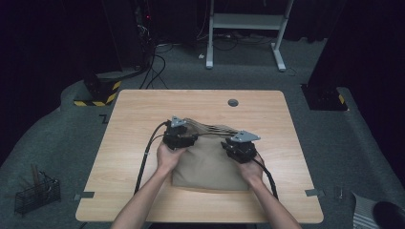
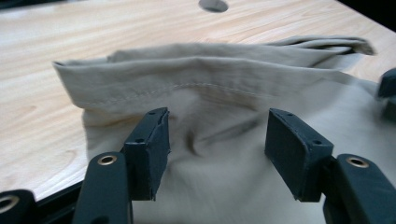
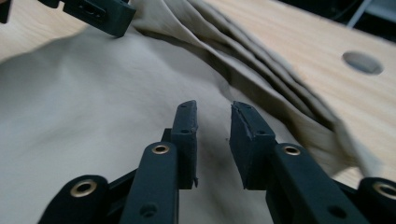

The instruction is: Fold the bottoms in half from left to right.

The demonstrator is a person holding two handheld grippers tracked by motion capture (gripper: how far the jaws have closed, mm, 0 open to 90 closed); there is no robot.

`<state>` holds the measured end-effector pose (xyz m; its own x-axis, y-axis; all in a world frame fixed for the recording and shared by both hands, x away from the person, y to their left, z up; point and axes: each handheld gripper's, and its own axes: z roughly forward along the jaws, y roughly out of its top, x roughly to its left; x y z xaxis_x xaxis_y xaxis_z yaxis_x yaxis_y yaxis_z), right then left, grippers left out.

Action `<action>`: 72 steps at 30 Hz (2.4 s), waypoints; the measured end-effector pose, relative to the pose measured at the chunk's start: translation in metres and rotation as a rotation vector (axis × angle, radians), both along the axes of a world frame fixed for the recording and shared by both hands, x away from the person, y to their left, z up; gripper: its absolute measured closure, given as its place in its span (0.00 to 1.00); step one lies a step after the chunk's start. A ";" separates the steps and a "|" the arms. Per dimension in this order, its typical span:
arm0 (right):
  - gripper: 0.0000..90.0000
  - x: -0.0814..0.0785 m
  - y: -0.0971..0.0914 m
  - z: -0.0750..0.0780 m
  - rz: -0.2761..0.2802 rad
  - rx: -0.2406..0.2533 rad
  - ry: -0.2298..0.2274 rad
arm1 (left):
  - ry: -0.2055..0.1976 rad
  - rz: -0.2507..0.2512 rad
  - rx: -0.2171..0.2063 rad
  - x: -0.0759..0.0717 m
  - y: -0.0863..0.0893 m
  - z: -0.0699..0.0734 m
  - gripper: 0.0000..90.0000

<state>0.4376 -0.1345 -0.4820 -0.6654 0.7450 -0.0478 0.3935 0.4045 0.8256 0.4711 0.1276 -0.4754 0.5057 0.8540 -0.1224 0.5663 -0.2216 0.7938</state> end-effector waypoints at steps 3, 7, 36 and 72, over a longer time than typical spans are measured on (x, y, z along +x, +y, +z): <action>0.78 0.016 -0.002 -0.010 -0.057 0.020 0.032 | 0.023 0.072 0.016 0.010 0.007 -0.012 0.43; 0.75 0.021 -0.011 -0.017 -0.068 0.025 0.068 | 0.096 0.079 -0.053 0.009 0.017 -0.022 0.40; 0.63 0.022 -0.020 -0.024 -0.084 0.006 0.103 | 0.088 0.108 0.028 0.005 0.029 -0.023 0.42; 0.59 -0.085 -0.037 -0.037 0.068 -0.050 0.141 | 0.053 -0.122 0.095 -0.126 0.031 -0.044 0.33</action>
